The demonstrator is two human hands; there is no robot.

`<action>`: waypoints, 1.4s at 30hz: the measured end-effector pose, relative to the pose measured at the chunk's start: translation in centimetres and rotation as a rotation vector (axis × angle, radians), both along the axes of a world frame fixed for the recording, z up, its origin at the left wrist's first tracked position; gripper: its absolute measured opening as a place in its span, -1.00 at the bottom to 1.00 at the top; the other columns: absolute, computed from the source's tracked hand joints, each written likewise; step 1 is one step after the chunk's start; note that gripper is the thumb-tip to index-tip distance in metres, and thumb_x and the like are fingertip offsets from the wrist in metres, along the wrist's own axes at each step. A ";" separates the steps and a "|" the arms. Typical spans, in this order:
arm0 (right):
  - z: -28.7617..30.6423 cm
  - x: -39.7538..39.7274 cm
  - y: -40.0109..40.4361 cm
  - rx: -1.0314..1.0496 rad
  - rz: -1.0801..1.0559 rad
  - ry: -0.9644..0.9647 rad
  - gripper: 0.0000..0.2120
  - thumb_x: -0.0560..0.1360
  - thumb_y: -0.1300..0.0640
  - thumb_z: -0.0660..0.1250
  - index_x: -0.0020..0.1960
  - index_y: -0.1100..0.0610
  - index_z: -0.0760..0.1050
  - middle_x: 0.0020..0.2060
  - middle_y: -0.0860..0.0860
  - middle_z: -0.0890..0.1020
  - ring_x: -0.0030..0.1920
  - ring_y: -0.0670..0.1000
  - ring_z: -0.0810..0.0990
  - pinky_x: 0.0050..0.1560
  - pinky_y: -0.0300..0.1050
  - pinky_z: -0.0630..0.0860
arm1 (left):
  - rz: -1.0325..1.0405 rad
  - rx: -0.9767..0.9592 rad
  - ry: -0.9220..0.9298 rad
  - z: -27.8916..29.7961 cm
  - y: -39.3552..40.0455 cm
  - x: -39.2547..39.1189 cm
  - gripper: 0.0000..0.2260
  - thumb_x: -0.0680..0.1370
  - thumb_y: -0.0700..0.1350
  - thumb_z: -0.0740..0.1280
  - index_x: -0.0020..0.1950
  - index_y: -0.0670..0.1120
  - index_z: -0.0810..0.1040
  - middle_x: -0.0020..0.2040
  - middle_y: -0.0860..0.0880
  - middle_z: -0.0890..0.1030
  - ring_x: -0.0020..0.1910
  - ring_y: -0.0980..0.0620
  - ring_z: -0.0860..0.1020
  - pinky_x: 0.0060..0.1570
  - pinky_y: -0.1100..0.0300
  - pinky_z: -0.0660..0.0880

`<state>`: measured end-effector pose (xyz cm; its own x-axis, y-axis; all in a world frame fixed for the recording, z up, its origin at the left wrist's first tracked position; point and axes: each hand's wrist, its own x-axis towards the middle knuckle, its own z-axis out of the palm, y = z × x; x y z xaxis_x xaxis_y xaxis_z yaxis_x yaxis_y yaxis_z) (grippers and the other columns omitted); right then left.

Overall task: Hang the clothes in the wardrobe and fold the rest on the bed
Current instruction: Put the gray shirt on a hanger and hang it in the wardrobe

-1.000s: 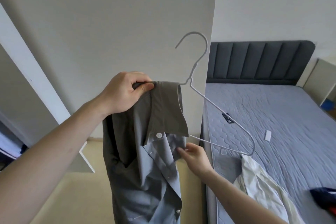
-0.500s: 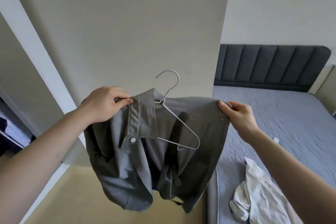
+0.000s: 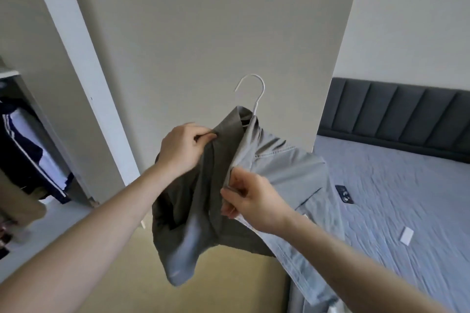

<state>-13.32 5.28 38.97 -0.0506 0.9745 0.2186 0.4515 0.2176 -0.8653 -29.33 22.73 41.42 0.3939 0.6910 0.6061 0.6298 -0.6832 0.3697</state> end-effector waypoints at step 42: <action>0.1 -4.1 19.3 0.165 0.057 -0.211 -0.74 0.59 0.02 0.39 -0.22 0.12 0.55 -0.40 0.00 0.57 -0.31 0.02 0.55 -0.25 -0.14 0.45 | 0.601 -0.300 -0.288 -0.8 0.6 -17.8 -0.52 0.59 0.22 0.33 0.47 0.09 0.46 0.26 0.09 0.34 0.36 0.04 0.38 0.47 0.05 0.30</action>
<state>-17.43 24.58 39.10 -0.1660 0.9209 0.3528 0.6012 0.3781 -0.7040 -47.17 23.35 40.59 -0.2520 0.8905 0.3789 0.7136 -0.0935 0.6943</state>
